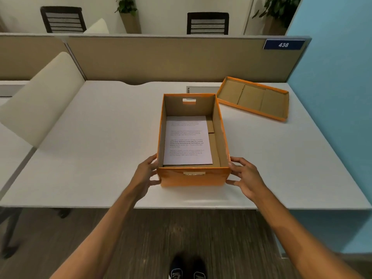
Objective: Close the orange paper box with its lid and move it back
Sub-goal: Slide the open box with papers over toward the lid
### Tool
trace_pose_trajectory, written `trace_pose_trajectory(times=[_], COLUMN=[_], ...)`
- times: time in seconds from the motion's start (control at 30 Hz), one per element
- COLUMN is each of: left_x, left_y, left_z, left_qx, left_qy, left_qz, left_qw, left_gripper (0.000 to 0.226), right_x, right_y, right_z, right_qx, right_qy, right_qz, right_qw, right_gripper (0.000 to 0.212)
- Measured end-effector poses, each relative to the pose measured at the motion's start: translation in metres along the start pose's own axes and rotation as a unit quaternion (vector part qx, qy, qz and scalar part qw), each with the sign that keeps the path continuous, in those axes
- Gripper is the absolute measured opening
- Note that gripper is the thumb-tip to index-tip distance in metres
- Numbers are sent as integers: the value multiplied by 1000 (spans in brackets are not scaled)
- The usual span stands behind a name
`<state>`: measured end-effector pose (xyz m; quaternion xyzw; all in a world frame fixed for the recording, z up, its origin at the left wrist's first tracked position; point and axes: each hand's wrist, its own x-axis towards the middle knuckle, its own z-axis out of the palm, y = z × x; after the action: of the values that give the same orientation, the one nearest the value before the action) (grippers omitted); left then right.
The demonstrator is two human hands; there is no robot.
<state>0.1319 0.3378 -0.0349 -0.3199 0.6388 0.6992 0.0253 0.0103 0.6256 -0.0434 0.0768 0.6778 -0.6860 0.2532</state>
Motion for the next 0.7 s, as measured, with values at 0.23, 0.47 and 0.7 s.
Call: trace_pose_trajectory(times=[0.23,0.47,0.7], left_x=[2,9,6], left_y=[-3,4,30], left_z=[-3,-7,20], left_qx=[30,148,265], left_qy=[1,83,85], left_qz=[10,82,238], left_qw=[999,982,931], left_gripper=[59,60,60], right_x=[-2,1,-2], right_y=[1,-1,-7], right_z=[5,7,-2], right_qx=[-45,-131,-205], right_qy=[27,86,117], right_qz=[-6,-47,-109], right_qw=[999,987,966], right_gripper=[18,29,30])
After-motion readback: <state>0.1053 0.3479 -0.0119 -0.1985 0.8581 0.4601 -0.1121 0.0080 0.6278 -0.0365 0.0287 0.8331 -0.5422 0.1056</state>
